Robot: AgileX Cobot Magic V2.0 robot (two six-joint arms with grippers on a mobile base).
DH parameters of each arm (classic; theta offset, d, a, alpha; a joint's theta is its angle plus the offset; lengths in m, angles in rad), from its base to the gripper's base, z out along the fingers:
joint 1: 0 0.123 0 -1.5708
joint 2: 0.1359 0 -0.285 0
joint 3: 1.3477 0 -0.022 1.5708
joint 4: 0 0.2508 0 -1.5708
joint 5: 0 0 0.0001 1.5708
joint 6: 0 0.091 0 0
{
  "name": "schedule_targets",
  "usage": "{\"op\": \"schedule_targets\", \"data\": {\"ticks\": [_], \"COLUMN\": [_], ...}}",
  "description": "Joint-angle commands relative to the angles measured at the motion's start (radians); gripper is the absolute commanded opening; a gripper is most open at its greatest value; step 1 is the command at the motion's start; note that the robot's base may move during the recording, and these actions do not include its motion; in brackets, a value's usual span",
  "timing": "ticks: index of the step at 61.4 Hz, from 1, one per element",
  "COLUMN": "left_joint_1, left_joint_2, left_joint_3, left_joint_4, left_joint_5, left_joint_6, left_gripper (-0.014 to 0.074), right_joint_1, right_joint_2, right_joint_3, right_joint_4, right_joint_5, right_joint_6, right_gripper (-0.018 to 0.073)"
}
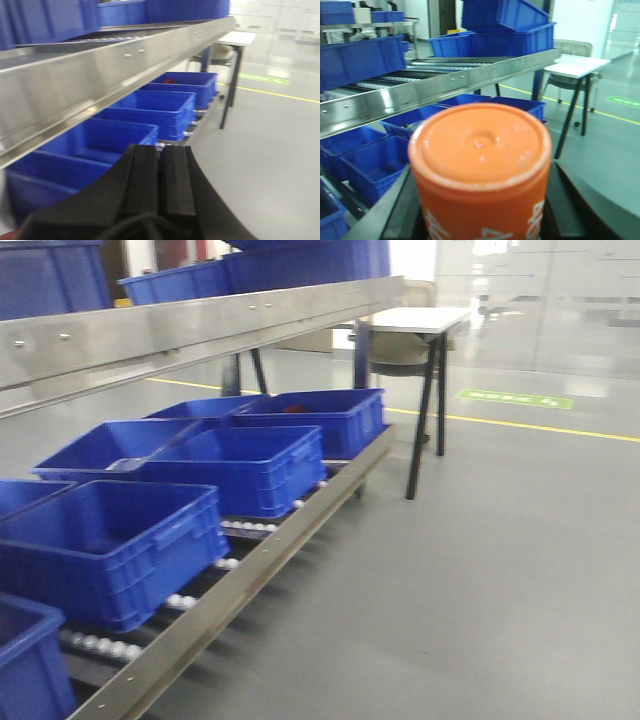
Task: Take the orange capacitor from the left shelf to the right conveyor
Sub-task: 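Drive the base across the room holding the capacitor in the right gripper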
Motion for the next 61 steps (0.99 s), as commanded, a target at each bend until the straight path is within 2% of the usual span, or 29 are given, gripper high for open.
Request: {"op": "schedule_targets", "data": {"ticks": [1, 61], "left_joint_1": [0.001, 0.001], "left_joint_2": [-0.011, -0.011], "left_joint_3": [-0.005, -0.005], "left_joint_4": [-0.002, -0.002], "left_joint_5": [-0.084, -0.084], "left_joint_6": [0.000, 0.000], "left_gripper": [-0.0127, -0.0127], "right_joint_1": [-0.001, -0.001], "right_joint_2": [0.010, 0.010], "right_joint_3": [-0.027, -0.027], "right_joint_4": [-0.004, -0.004], "right_joint_5": [-0.089, -0.089], "right_joint_6": [-0.002, -0.002], "right_gripper": [0.0109, 0.0109]}}
